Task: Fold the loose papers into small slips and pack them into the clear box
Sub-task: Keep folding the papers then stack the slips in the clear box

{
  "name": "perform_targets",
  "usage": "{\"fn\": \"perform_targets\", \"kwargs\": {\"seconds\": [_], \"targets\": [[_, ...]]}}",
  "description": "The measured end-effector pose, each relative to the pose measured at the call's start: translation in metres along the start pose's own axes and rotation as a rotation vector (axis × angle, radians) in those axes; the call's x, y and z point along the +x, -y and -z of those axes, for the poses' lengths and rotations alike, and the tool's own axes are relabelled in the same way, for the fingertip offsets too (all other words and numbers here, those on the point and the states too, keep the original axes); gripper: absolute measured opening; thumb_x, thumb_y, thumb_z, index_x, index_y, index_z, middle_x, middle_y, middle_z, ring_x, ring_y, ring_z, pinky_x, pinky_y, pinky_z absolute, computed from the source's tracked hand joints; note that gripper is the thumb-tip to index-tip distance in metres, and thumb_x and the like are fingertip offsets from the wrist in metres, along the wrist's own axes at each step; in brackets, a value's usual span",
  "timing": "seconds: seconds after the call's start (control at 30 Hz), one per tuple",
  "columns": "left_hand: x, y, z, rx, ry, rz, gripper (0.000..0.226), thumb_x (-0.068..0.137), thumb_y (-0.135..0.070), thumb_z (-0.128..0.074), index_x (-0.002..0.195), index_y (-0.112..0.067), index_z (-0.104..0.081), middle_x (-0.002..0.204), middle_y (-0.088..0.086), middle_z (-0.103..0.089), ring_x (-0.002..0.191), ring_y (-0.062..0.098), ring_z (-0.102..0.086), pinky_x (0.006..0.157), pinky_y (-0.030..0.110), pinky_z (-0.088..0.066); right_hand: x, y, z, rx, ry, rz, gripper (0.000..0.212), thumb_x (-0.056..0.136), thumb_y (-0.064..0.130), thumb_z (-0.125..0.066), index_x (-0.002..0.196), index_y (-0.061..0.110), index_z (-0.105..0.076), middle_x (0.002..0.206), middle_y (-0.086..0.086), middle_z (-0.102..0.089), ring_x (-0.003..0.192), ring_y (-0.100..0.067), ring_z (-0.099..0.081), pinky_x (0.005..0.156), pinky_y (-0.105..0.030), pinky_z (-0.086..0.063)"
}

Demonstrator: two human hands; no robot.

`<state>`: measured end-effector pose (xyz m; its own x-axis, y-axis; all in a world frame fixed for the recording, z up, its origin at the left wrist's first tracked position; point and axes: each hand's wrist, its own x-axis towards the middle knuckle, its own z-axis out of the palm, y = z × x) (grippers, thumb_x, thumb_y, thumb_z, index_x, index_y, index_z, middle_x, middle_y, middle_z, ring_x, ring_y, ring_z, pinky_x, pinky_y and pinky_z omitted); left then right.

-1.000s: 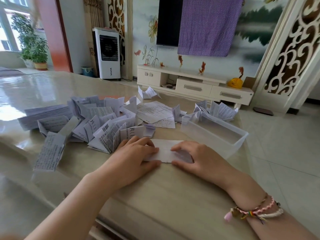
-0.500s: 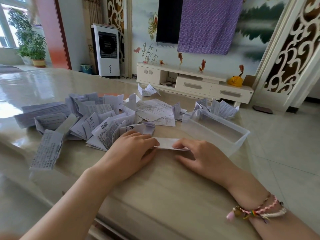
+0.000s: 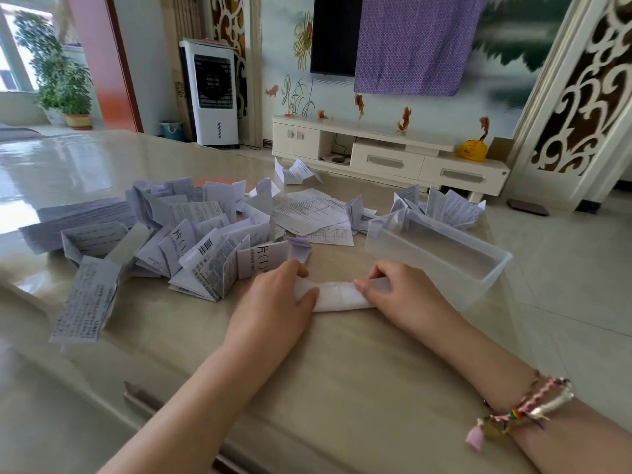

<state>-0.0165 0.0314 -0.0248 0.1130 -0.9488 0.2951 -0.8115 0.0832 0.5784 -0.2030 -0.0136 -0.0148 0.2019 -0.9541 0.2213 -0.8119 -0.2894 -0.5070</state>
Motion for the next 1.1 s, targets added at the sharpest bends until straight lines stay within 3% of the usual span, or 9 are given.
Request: {"fn": "perform_targets", "kwargs": {"seconds": [0.07,0.13,0.57,0.7,0.77,0.87,1.0,1.1], "targets": [[0.001,-0.001,-0.002,0.061,0.001,0.002,0.033,0.094,-0.038,-0.052,0.125,-0.027,-0.049,0.12,-0.003,-0.059,0.115,0.02,-0.049,0.088,0.029,-0.038,0.002,0.003,-0.001,-0.051,0.01,-0.005,0.026,0.091,0.042,-0.059,0.084,0.018,-0.053,0.083,0.004,-0.057,0.082,-0.017,-0.052,0.065,-0.031,-0.036],[0.0,-0.002,-0.003,0.106,-0.002,-0.006,0.032,0.095,-0.037,-0.049,0.125,-0.027,-0.046,0.125,-0.005,-0.057,0.118,0.02,-0.047,0.092,0.029,-0.036,0.004,0.005,-0.002,-0.106,0.015,0.002,0.025,0.092,0.042,-0.056,0.088,0.017,-0.051,0.088,0.003,-0.056,0.087,-0.018,-0.051,0.067,-0.03,-0.034],[-0.003,-0.007,-0.003,0.285,-0.014,-0.03,0.022,0.098,-0.039,-0.04,0.117,-0.029,-0.044,0.118,-0.003,-0.059,0.113,0.024,-0.048,0.091,0.035,-0.037,0.009,0.007,-0.008,-0.274,-0.006,0.035,0.031,0.099,0.043,-0.045,0.101,0.013,-0.052,0.108,-0.005,-0.06,0.101,-0.026,-0.054,0.073,-0.032,-0.035],[-0.005,-0.01,-0.001,0.351,-0.051,-0.034,0.026,0.098,-0.04,-0.041,0.121,-0.03,-0.042,0.125,-0.003,-0.045,0.115,0.024,-0.038,0.093,0.035,-0.034,0.01,0.007,-0.009,-0.304,-0.001,0.027,0.033,0.099,0.043,-0.042,0.104,0.011,-0.051,0.111,-0.007,-0.06,0.104,-0.027,-0.054,0.074,-0.032,-0.034],[-0.004,-0.013,-0.002,0.355,-0.094,-0.109,0.026,0.095,-0.031,-0.049,0.121,-0.03,-0.046,0.122,-0.001,-0.038,0.114,0.026,-0.033,0.09,0.034,-0.031,0.01,0.007,-0.009,-0.318,-0.001,0.023,0.033,0.099,0.044,-0.042,0.103,0.012,-0.05,0.111,-0.007,-0.06,0.104,-0.027,-0.053,0.073,-0.032,-0.033],[0.0,-0.015,-0.004,0.363,-0.047,-0.214,0.022,0.092,-0.017,-0.048,0.108,-0.029,-0.057,0.114,-0.004,-0.047,0.11,0.022,-0.044,0.082,0.031,-0.03,0.009,0.01,-0.009,-0.362,-0.042,0.04,0.036,0.098,0.045,-0.044,0.109,0.011,-0.044,0.115,-0.007,-0.056,0.107,-0.028,-0.052,0.079,-0.035,-0.038],[0.0,-0.015,-0.004,0.3,-0.014,-0.172,0.016,0.095,-0.033,-0.042,0.102,-0.029,-0.055,0.111,-0.009,-0.05,0.105,0.018,-0.047,0.081,0.031,-0.032,-0.002,0.012,-0.01,-0.326,-0.13,0.222,0.05,0.086,0.055,-0.055,0.116,0.02,-0.037,0.119,0.002,-0.036,0.111,-0.018,-0.035,0.084,-0.032,-0.03],[0.0,-0.016,-0.003,0.294,0.039,-0.166,0.019,0.094,-0.044,-0.044,0.104,-0.03,-0.052,0.113,-0.009,-0.046,0.108,0.018,-0.045,0.087,0.031,-0.035,-0.009,0.011,-0.006,-0.292,-0.093,0.286,0.044,0.087,0.046,-0.057,0.117,0.024,-0.034,0.121,0.006,-0.029,0.113,-0.014,-0.028,0.085,-0.027,-0.024]]}}
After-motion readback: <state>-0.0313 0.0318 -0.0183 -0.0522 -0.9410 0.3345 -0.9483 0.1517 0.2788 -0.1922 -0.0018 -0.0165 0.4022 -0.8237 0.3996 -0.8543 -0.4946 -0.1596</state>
